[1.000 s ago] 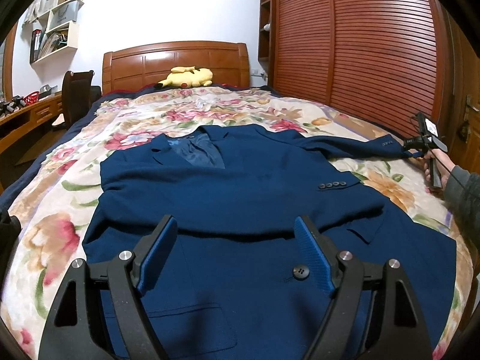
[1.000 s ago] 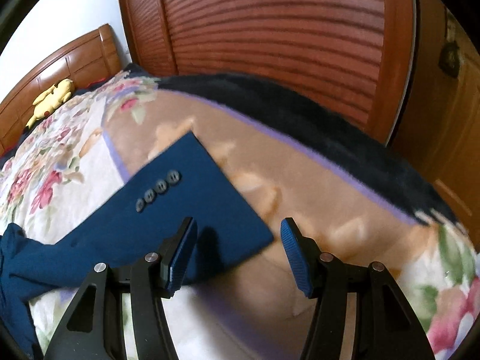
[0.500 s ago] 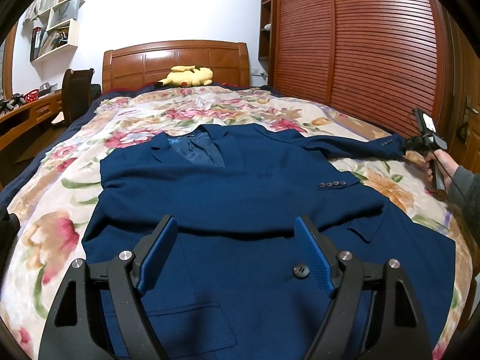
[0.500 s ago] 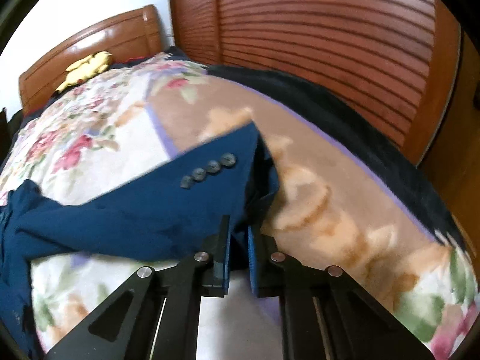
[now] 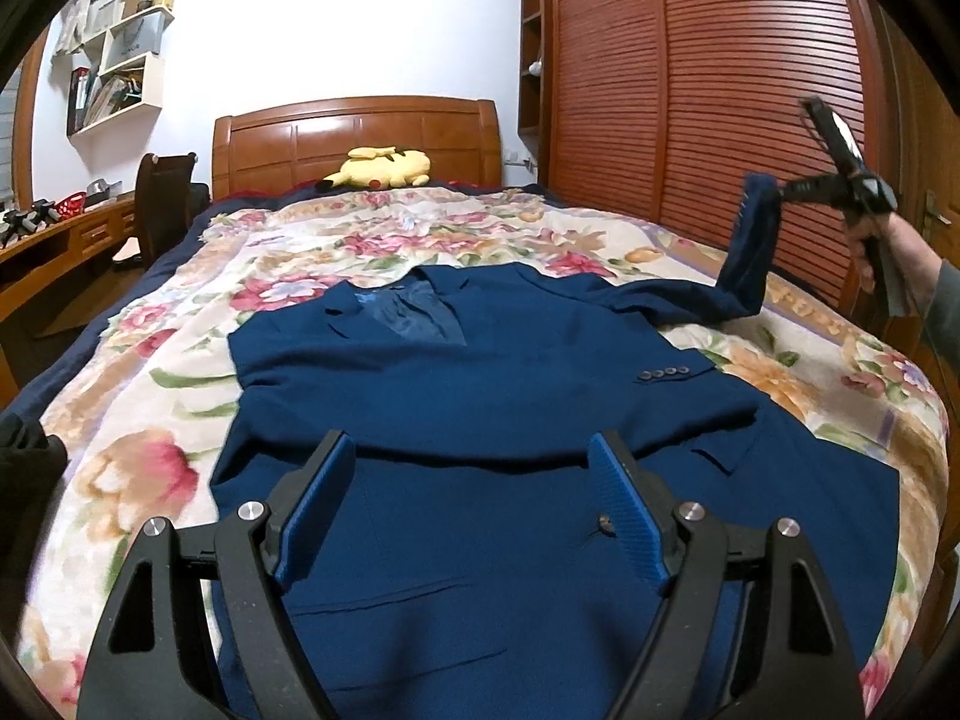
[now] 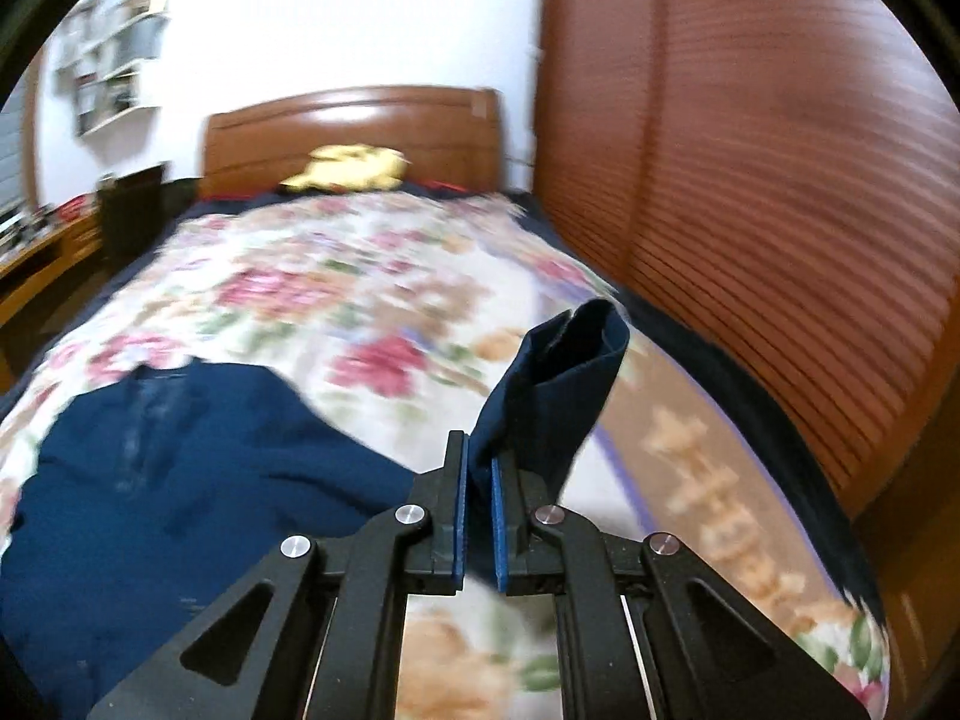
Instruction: Fold large clothes
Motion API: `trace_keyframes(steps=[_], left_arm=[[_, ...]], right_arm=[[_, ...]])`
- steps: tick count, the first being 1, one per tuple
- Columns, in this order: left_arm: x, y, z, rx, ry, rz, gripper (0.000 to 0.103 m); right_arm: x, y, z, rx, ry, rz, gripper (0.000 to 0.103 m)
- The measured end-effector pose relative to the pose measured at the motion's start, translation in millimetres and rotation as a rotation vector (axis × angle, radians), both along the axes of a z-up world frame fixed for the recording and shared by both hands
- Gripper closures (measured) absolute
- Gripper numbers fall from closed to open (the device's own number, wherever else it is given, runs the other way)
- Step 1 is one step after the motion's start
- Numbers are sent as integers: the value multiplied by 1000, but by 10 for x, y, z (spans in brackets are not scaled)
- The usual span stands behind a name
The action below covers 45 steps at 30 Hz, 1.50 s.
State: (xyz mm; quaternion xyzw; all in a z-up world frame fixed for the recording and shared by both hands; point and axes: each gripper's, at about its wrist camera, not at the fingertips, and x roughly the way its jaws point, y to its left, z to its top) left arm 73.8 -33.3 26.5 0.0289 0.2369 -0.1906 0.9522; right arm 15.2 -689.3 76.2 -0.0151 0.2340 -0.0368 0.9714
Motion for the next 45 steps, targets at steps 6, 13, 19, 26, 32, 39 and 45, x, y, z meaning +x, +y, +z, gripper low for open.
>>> trace_keyframes(steps=[6, 13, 19, 26, 32, 39, 45], left_arm=[[-64, 226, 57, -18, -9, 25, 22], [-114, 538, 104, -25, -28, 72, 22], [-92, 782, 122, -53, -26, 114, 22], [-72, 882, 110, -70, -18, 133, 22], [-44, 805, 83, -59, -8, 120, 22], [-12, 657, 38, -34, 4, 100, 22], [27, 565, -26, -20, 25, 92, 22]], right_arm=[[-258, 904, 176, -59, -55, 175, 97], [-505, 1668, 370, -64, -114, 353, 97], [-834, 2101, 509, -7, -140, 528, 97], [-813, 2002, 343, 32, -70, 578, 49], [-719, 2114, 206, 30, 2, 500, 48], [-620, 2250, -370, 47, 99, 432, 48], [-594, 2389, -647, 61, 141, 419, 48]])
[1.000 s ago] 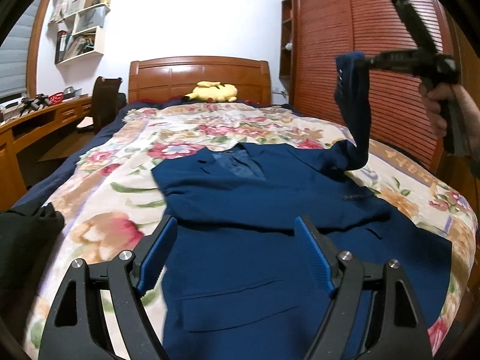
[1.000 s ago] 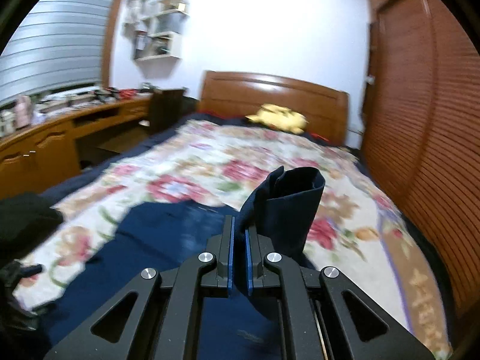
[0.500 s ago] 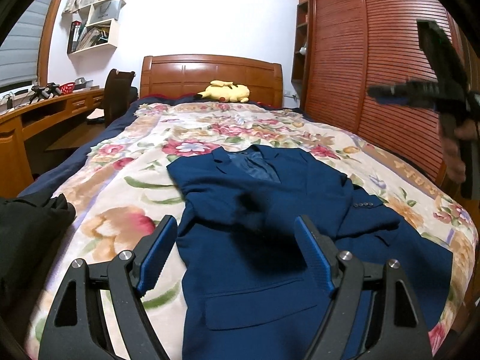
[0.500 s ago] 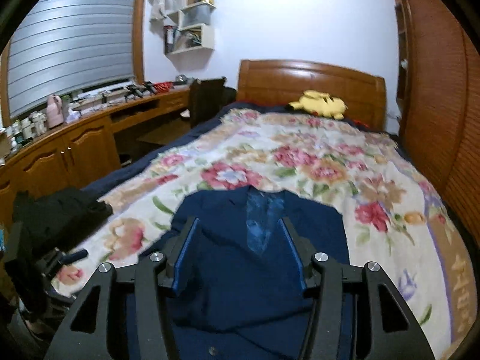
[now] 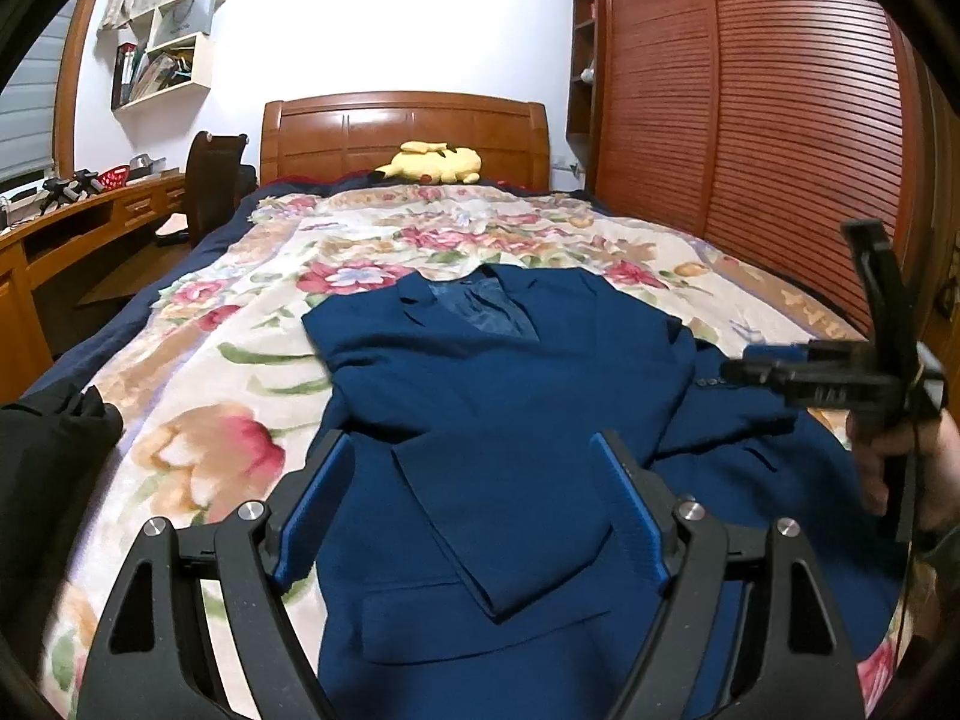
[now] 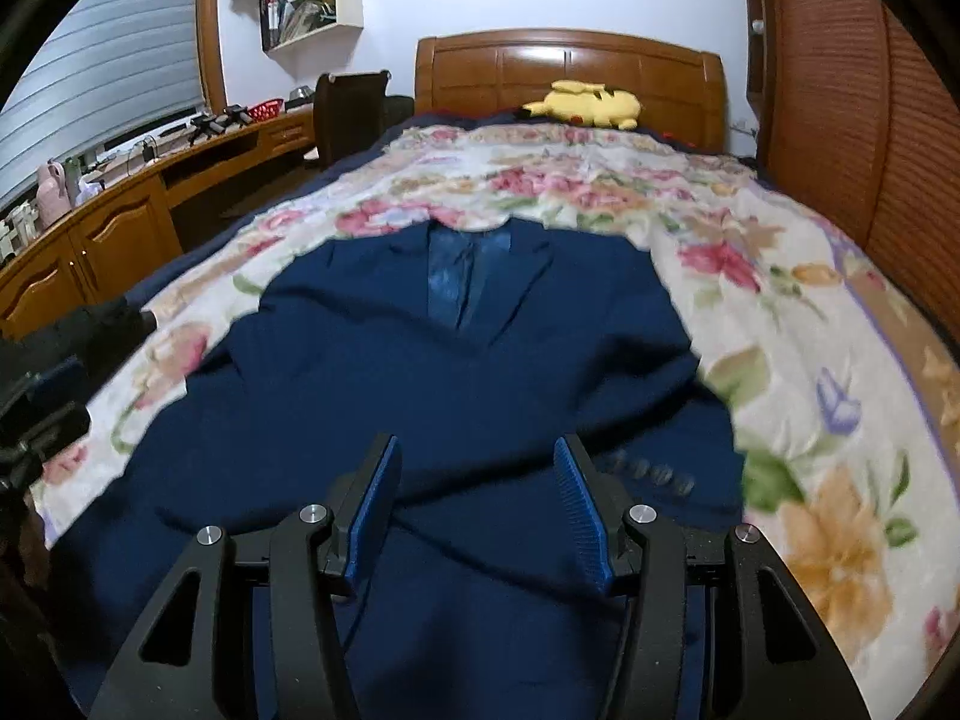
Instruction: Fold large clothes
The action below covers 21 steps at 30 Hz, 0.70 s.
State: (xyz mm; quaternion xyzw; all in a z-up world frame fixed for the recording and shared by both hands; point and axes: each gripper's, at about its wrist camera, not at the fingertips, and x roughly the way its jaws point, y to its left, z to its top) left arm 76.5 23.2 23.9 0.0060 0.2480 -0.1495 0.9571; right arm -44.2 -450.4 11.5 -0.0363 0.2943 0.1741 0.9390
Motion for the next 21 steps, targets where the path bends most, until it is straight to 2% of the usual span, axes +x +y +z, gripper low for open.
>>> trace_keyframes(steps=[9, 16, 21], left_arm=[[46, -81, -97, 33, 30, 2, 22], [88, -96, -157, 44, 54, -1, 22], [126, -84, -155, 44, 63, 12, 22]], right_arm=[[176, 161, -144, 38, 28, -10, 48], [323, 259, -282, 23, 45, -1, 48], [334, 266, -238, 13, 49, 4, 48]])
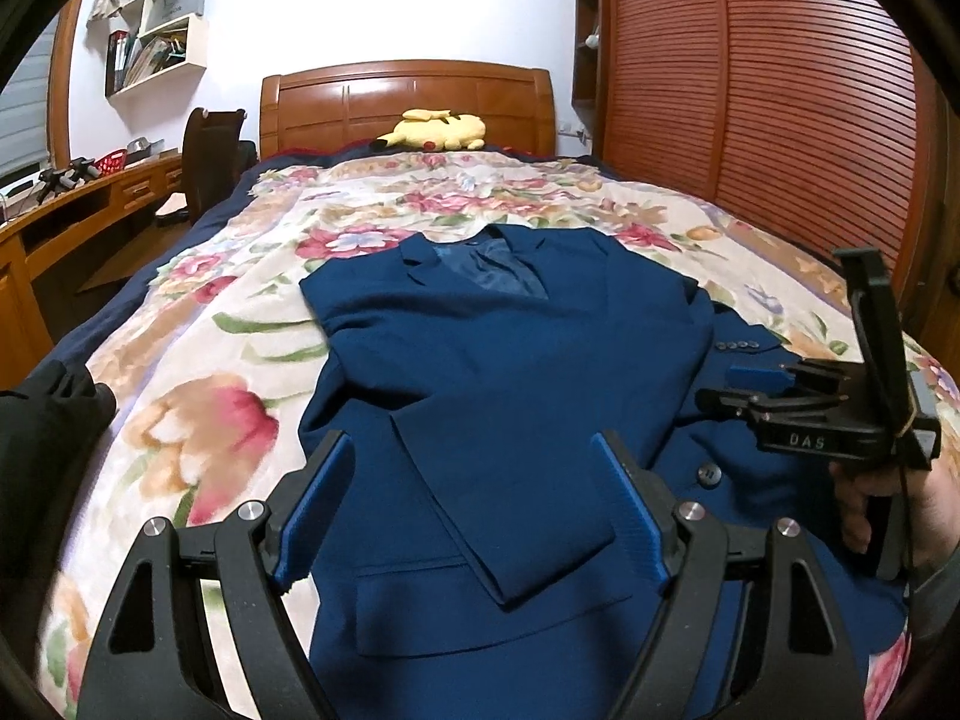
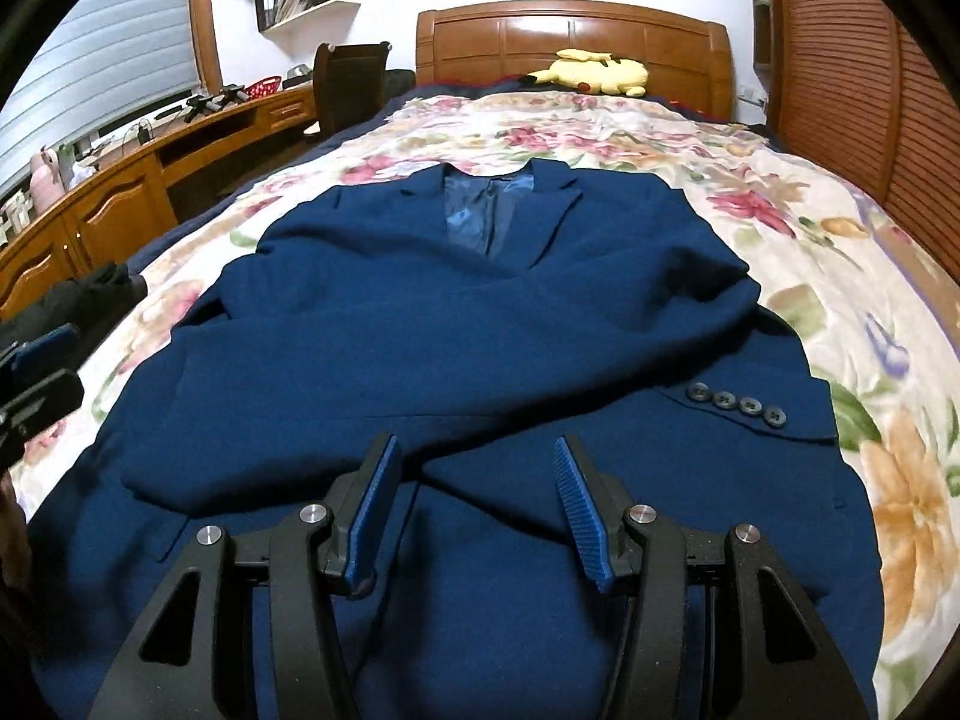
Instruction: Fold large clothes
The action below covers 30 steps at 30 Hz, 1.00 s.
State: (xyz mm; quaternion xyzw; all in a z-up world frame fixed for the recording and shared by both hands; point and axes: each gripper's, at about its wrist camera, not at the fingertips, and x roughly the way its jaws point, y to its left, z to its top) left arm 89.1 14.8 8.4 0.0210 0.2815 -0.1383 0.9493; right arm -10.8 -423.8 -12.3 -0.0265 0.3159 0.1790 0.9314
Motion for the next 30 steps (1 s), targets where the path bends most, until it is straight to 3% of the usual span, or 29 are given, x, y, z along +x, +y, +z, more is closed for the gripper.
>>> trace_keyframes(steps=[4, 13, 26, 30], left_arm=[[71, 50, 36, -18, 17, -12, 22], [287, 14, 36, 58, 62, -4, 22], [1007, -166, -393, 90, 291, 1, 26], [1102, -175, -495, 105, 326, 12, 26]], right_arm=[[-19, -25, -48, -1, -4, -1, 48], [-26, -65, -211, 13, 13, 3, 48], [-55, -100, -198, 36, 10, 4, 48], [-65, -123, -198, 53, 14, 11, 48]])
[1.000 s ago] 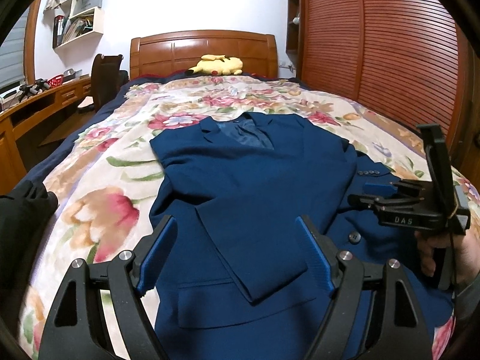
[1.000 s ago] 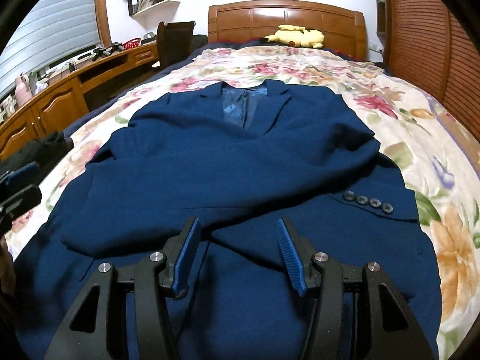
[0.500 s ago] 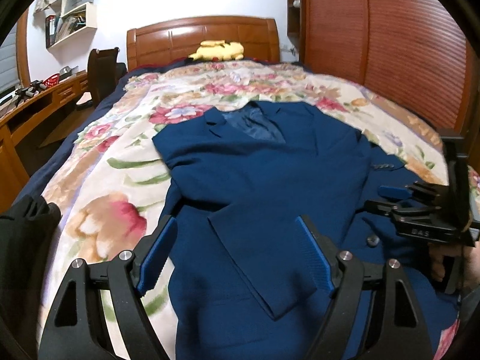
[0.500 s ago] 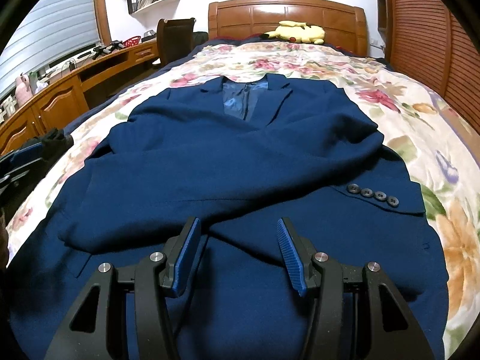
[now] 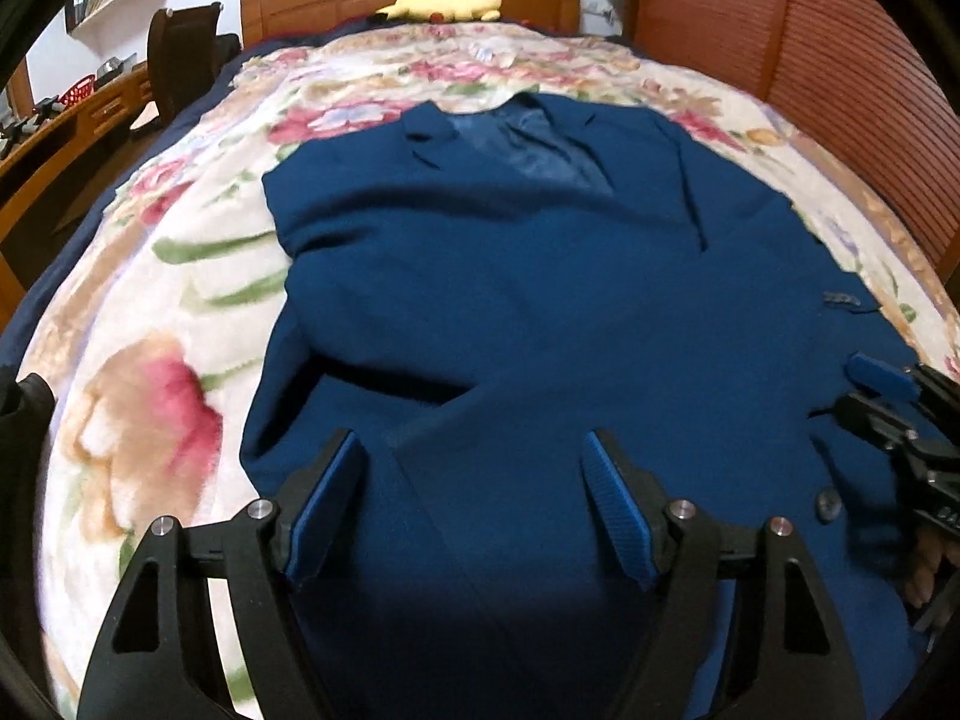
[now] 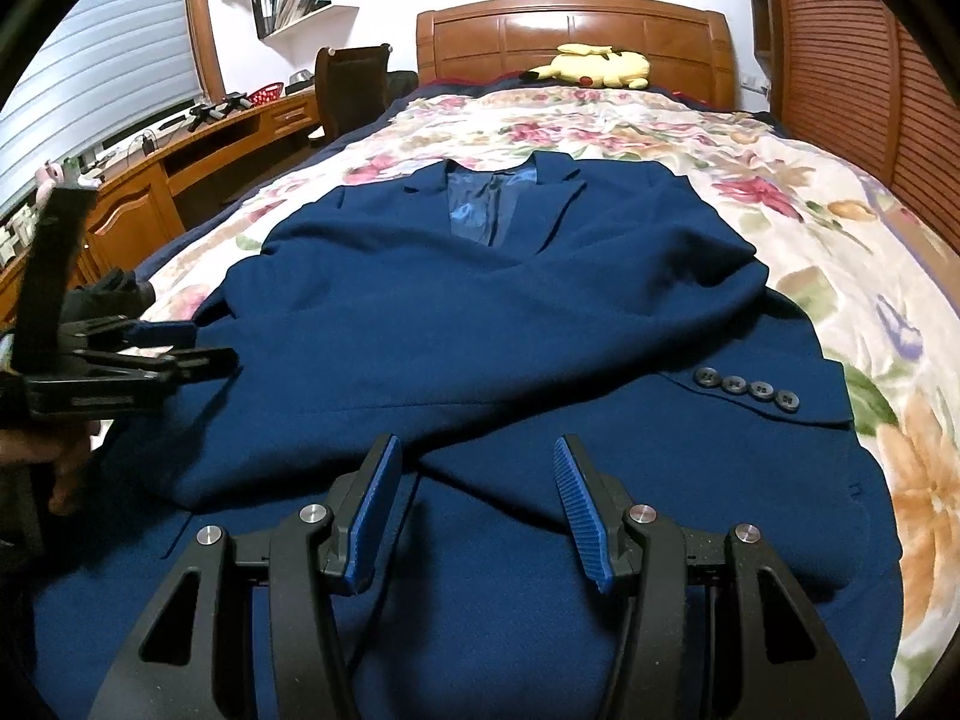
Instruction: Fold large clothes
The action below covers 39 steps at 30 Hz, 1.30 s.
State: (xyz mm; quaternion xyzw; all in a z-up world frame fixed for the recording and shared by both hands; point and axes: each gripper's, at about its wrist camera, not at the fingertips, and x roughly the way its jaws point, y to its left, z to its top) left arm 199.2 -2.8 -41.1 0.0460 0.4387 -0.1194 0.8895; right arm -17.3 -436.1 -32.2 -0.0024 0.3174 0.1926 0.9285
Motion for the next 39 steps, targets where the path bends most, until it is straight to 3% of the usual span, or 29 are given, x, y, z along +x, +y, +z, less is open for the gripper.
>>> trace_keyframes(steps=[2, 5, 9, 14, 20, 30, 33, 39], left_arm=[[10, -10, -29, -4, 11, -3, 30], [25, 8, -52, -46, 34, -13, 45], [15, 5, -35, -67, 40, -11, 75], [-108, -37, 109, -76, 6, -36, 92], [-243, -28, 609, -82, -112, -23, 93], [-456, 56, 1324, 3, -276, -30, 94], [-630, 62, 1399, 21, -321, -47, 94], [-1005, -62, 1161, 29, -265, -139, 94]], right_arm=[[-4, -8, 5, 7, 2, 4, 48], [-17, -20, 18, 17, 2, 10, 48], [-27, -43, 33, 26, -2, 17, 48], [-67, -116, 64, 28, -16, 15, 48], [-181, -373, 175, -8, -69, -50, 48], [-271, -599, 190, 31, -79, -108, 48], [-290, -573, 185, 28, -78, -107, 48], [-316, -563, 221, 7, -94, -102, 48]])
